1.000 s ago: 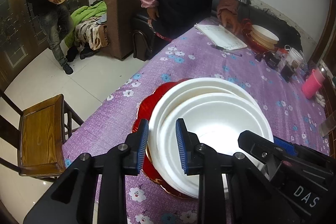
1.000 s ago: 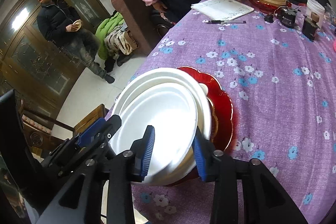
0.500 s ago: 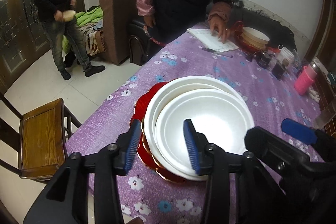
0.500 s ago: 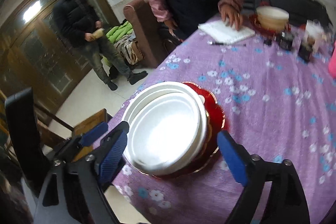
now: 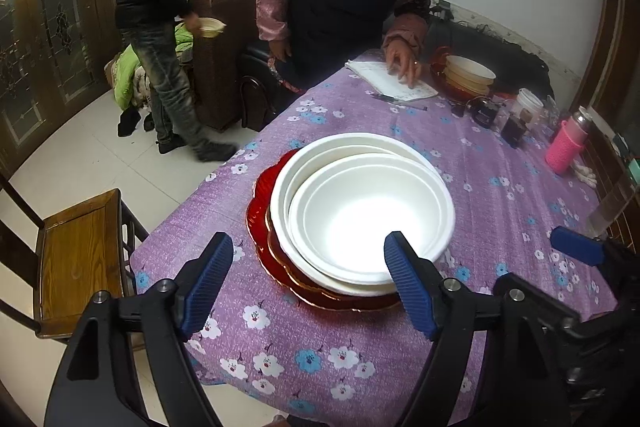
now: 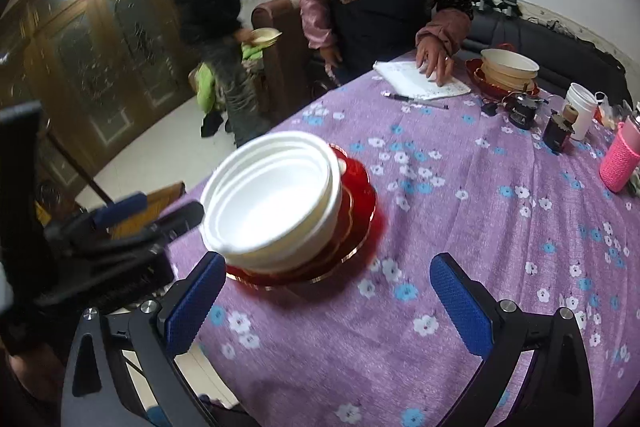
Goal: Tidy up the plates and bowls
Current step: 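Withdraw both grippers up and away from the bowl stack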
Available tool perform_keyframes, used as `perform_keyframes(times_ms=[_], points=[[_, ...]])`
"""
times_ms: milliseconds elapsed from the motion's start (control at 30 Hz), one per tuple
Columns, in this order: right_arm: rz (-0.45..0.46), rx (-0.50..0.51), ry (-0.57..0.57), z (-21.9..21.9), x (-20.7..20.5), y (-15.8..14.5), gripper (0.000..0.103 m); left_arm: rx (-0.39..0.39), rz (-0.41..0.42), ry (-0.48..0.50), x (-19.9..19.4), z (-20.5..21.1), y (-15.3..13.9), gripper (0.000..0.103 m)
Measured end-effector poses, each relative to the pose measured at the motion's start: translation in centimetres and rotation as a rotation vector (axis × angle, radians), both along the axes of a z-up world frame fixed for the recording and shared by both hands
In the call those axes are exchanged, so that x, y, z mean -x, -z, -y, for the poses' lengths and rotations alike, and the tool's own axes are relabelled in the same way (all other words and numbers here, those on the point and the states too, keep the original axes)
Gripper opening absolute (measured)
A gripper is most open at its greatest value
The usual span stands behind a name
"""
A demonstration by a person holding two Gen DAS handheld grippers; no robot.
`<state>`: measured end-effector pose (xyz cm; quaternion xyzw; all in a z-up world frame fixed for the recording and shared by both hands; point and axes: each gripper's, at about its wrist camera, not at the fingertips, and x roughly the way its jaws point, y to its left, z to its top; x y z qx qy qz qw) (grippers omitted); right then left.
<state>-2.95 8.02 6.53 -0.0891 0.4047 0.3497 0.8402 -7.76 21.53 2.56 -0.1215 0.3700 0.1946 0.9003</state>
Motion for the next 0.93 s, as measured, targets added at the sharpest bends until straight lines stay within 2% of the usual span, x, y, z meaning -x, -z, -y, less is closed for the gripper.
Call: perform_keyframes(times_ms=[267,367,400,433,500,600,767,933], points=[[0.017,0.006,-0.036,-0.5,0.6,0.8,0.103,-0.022,-0.014,0.001,0.2,0.4,0.0,0.085],[0.019,0.009,-0.040,-0.7,0.4,0.9,0.103,-0.036,-0.038,-0.008,0.0,0.2,0.4,0.093],[0.020,0.012,-0.042,-0.8,0.3,1.0,0.103,-0.054,-0.040,-0.028,0.1,0.2,0.5,0.102],[0.020,0.015,-0.044,-0.8,0.2,1.1,0.103,-0.072,-0.028,-0.046,0.2,0.1,0.5,0.103],[0.015,0.019,-0.041,-0.9,0.1,1.3,0.103,-0.075,-0.001,-0.043,0.4,0.0,0.5,0.103],[0.011,0.023,-0.038,-1.0,0.0,1.5,0.103,-0.043,-0.015,-0.034,-0.1,-0.4,0.9,0.103],[0.019,0.036,-0.039,-1.2,-0.1,1.7,0.103,-0.054,-0.017,-0.030,-0.3,-0.3,1.2,0.103],[0.014,0.035,-0.031,-1.2,-0.3,1.8,0.103,-0.026,-0.028,-0.019,-0.5,-0.5,1.4,0.103]])
